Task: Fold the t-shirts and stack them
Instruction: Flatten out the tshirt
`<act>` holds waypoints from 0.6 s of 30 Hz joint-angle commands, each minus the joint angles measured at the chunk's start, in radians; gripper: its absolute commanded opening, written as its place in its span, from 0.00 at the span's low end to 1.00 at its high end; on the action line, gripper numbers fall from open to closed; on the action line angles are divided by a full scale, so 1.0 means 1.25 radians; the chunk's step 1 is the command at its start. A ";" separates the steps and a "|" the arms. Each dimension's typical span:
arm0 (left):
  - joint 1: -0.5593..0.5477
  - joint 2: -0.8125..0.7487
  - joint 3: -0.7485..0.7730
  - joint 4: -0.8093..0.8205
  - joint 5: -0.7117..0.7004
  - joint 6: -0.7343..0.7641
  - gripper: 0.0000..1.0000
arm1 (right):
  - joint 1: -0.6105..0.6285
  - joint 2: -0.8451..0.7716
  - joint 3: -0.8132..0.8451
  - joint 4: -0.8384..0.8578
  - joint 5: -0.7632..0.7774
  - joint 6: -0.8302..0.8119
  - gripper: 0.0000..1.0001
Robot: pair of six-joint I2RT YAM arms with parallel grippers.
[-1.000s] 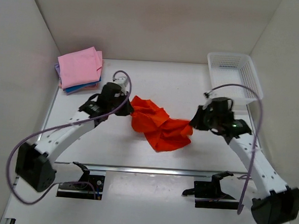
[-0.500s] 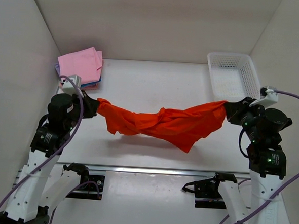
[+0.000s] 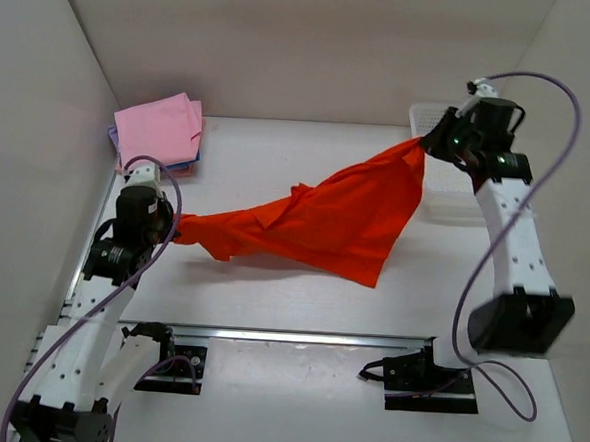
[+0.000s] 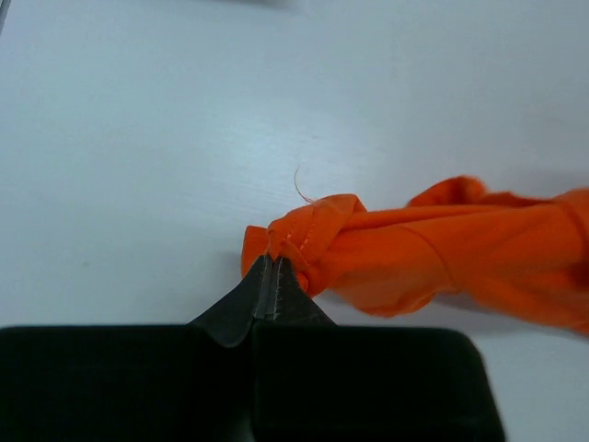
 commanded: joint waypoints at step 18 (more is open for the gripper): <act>0.050 0.090 -0.168 0.134 0.035 0.040 0.46 | 0.250 -0.020 -0.428 -0.030 0.080 0.035 0.42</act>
